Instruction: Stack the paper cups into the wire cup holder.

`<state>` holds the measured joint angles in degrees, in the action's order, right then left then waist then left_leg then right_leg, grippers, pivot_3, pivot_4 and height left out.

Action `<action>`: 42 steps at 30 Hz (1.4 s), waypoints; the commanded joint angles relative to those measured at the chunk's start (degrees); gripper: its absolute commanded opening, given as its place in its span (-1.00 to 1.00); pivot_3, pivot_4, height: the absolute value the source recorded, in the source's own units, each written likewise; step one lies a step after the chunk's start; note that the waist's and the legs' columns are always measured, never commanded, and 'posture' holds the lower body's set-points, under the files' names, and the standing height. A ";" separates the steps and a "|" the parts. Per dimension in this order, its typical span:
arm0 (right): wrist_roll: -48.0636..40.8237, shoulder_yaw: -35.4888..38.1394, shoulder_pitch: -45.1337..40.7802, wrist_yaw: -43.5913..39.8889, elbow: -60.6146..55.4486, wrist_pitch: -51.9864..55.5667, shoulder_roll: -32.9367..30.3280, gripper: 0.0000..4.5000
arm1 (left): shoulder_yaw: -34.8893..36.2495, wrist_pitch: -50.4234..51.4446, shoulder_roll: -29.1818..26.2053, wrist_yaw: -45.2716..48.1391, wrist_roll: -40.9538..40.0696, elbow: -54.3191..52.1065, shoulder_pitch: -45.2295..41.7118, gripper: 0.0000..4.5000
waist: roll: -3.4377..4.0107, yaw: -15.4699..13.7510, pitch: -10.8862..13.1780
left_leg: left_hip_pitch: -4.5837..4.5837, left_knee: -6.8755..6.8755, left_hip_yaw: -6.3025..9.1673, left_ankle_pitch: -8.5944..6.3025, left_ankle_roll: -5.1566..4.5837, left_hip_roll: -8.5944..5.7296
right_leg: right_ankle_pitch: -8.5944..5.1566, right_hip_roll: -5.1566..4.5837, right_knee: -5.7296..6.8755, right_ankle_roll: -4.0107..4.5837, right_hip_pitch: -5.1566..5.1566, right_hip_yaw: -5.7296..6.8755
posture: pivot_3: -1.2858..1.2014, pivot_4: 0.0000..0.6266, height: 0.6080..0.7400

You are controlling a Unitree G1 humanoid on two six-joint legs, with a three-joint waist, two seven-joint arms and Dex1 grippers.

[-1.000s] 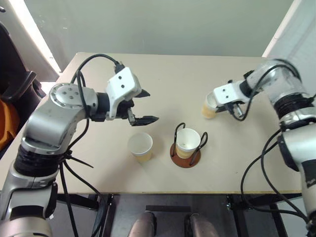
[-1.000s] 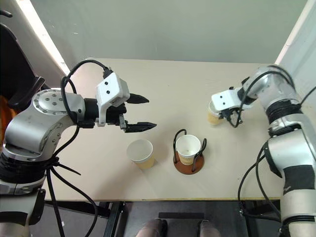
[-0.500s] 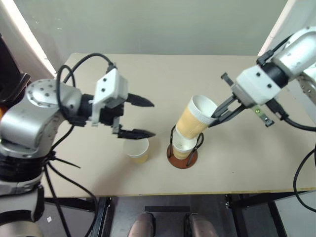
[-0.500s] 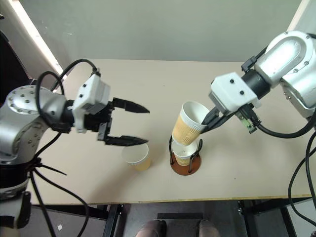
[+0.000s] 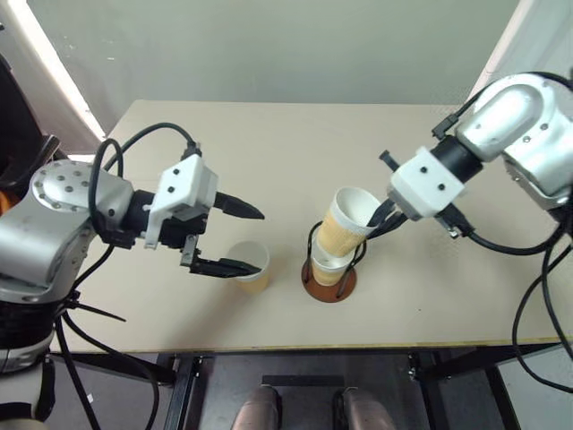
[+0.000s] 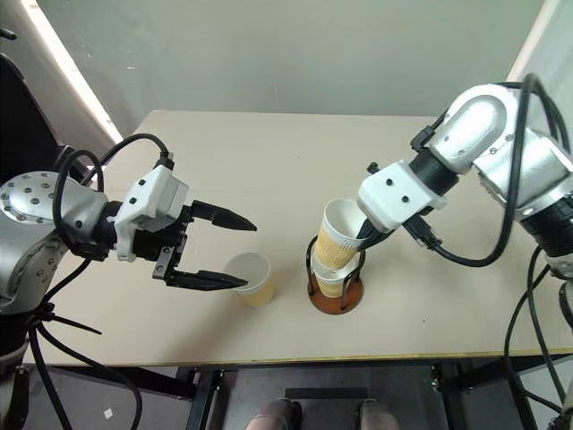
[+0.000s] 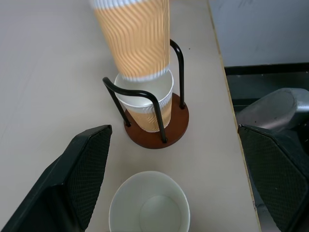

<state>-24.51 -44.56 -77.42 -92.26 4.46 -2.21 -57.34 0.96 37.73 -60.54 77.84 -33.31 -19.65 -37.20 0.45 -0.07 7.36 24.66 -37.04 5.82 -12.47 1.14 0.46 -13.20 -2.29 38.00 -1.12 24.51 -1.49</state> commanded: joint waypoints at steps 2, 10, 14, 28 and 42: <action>1.83 2.12 -0.77 -0.24 0.43 -1.01 0.42 -0.98 | 0.74 -1.15 -1.34 -0.48 0.78 -1.08 0.31 1.00 | 0.00 -0.02 0.00 | 0.01 0.02 0.00 -0.02 0.00 0.00 | -0.01 0.00 -0.03 0.01 0.00 0.00 | 0.03 -0.52 1.00; 2.35 0.86 -1.53 -0.24 0.58 -2.17 0.06 -0.01 | 0.52 -1.85 -1.51 -0.08 1.25 -0.73 0.35 1.00 | 0.00 -0.01 0.00 | 0.04 0.04 -0.01 -0.08 0.02 0.00 | -0.01 0.00 -0.08 0.01 0.01 0.01 | 0.03 -0.52 1.00; 2.19 4.81 -1.33 -0.24 1.42 1.04 1.22 0.63 | -1.44 -4.84 -2.09 2.52 3.73 3.38 -2.61 1.00 | 0.00 -0.03 0.00 | 0.03 0.04 0.00 -0.07 0.03 0.00 | -0.05 0.00 -0.07 0.09 0.01 0.01 | 0.03 -0.52 1.00; -27.59 42.40 32.41 14.64 -20.76 41.25 -1.72 0.98 | -23.37 -23.34 3.58 14.66 21.72 28.73 -20.01 1.00 | -0.21 -1.01 -0.11 | 0.44 -0.02 0.01 0.25 0.63 -0.09 | 0.33 -0.06 -0.52 -0.74 0.07 -0.09 | 0.03 -0.52 1.00; -32.91 53.28 41.33 26.48 -34.77 50.32 -4.31 0.98 | -32.55 -36.06 13.29 14.66 30.74 45.99 -26.92 1.00 | -0.21 -1.37 -0.11 | 0.46 -0.09 0.03 -0.05 -0.08 -0.03 | 0.63 -0.02 -0.97 -1.25 -0.14 -0.05 | 0.03 -0.52 1.00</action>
<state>-56.76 5.68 -36.36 -66.65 -28.10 47.82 -60.38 -31.31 3.82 -48.05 90.10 -3.65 25.58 -62.05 0.24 -1.44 7.25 25.12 -37.17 5.85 -12.51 1.05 0.42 -12.55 -2.32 37.03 -2.40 24.36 -1.54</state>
